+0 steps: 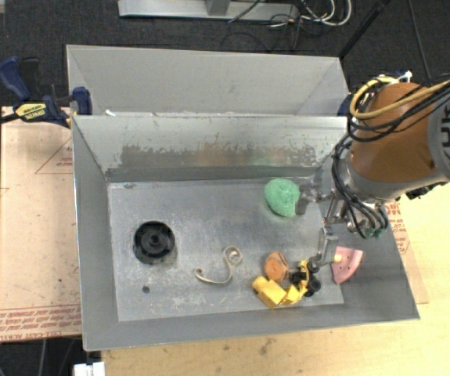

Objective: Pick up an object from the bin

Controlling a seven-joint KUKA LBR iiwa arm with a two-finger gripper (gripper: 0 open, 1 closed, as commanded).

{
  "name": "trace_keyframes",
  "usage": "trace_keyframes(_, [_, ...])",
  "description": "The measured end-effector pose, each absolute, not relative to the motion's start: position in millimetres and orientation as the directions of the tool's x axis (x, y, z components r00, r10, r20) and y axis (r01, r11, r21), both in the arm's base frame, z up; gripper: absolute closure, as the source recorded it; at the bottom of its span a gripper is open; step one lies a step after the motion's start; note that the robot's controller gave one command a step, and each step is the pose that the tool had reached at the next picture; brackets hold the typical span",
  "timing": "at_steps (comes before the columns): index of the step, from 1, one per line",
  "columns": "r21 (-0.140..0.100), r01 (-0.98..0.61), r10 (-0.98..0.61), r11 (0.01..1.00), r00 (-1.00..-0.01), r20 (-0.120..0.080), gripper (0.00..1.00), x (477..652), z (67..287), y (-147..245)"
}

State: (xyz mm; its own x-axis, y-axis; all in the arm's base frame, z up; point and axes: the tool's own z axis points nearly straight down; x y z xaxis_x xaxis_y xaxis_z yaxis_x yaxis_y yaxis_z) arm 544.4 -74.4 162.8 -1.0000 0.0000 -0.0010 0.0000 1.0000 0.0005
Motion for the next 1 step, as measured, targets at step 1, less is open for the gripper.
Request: trace_keyframes(1, [-0.001, -0.056, -0.056, 0.998, -0.998, -0.008, 0.0, 523.3, 121.8, -66.5])
